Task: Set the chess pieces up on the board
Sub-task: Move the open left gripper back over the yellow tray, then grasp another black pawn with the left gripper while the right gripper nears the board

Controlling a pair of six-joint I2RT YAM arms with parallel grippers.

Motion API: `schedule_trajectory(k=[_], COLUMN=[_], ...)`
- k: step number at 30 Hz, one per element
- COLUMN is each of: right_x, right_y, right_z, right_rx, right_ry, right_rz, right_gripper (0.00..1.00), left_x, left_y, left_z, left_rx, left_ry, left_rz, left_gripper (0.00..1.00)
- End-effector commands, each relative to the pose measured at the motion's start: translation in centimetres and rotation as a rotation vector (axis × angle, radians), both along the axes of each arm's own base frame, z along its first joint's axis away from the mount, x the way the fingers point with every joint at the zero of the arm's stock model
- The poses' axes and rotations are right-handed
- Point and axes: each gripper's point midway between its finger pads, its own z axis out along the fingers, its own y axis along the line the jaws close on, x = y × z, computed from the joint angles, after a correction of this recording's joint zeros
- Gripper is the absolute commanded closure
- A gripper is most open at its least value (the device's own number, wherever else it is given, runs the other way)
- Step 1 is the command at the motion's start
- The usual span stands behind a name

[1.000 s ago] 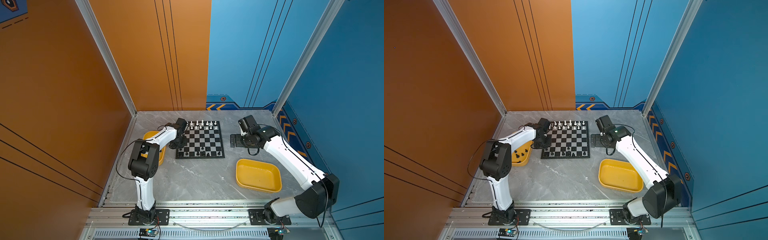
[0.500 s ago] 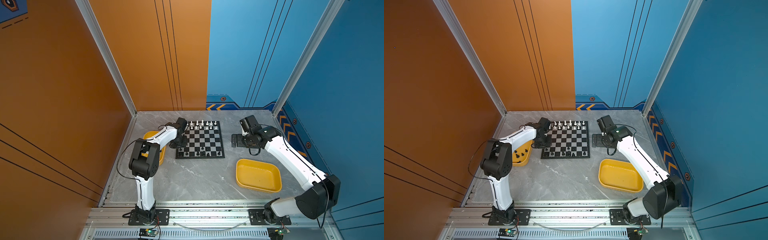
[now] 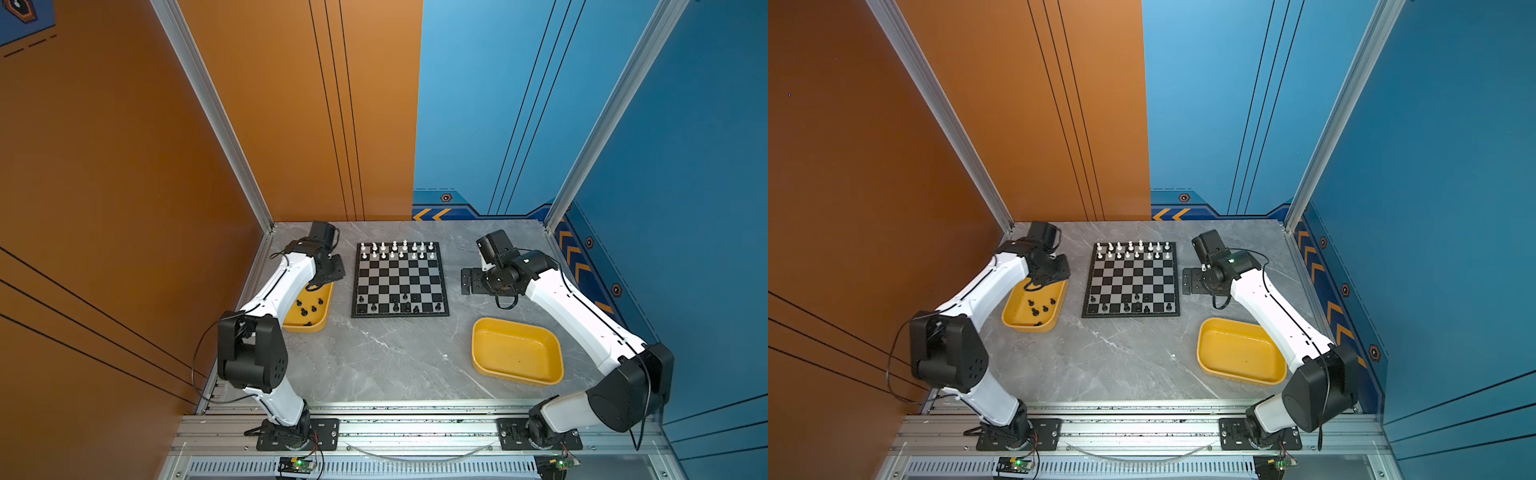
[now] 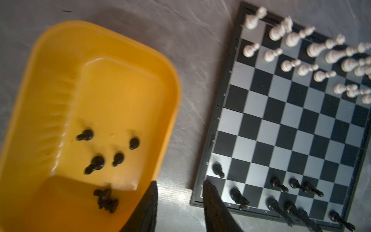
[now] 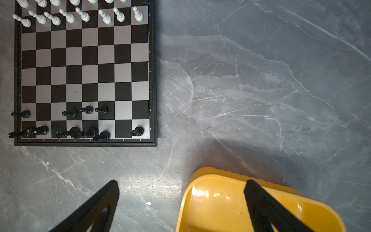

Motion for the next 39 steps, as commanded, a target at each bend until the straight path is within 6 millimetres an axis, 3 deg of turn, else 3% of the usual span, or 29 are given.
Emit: schedule_trajectory(k=[1, 6, 20, 23, 27, 30, 34, 39], right_x=[0.7, 1.4, 1.7, 1.5, 0.2, -0.4, -0.7, -0.2], right_y=[0.7, 1.7, 3.0, 4.9, 10.7, 13.3, 15.1, 15.6], right_z=[0.2, -0.1, 0.2, 0.3, 1.1, 1.0, 0.4, 0.6], right_rx=[0.018, 0.028, 0.036, 0.093, 0.283, 0.289, 0.266, 0.252], right_ry=[0.0, 0.008, 0.005, 0.02, 0.066, 0.076, 0.086, 0.078], right_rz=[0.029, 0.043, 0.046, 0.1, 0.281, 0.343, 0.388, 0.398], right_gripper=[0.0, 0.0, 0.0, 0.0, 0.0, 0.0, 0.0, 0.0], left_x=[-2.9, -3.6, -2.0, -1.4, -0.8, -0.4, -0.1, 0.1], left_y=[2.8, 3.9, 3.6, 3.6, 3.6, 3.7, 3.7, 3.7], left_z=[-2.3, -4.6, -9.3, -9.4, -9.4, -9.6, -10.0, -10.6], left_rx=[0.04, 0.026, 0.026, 0.029, 0.034, 0.036, 0.034, 0.034], left_ry=[0.101, 0.158, 0.241, 0.241, 0.237, 0.239, 0.247, 0.259], left_rz=[0.039, 0.05, 0.007, -0.002, -0.014, -0.017, -0.024, -0.033], left_gripper=[0.61, 0.63, 0.65, 0.65, 0.65, 0.65, 0.66, 0.69])
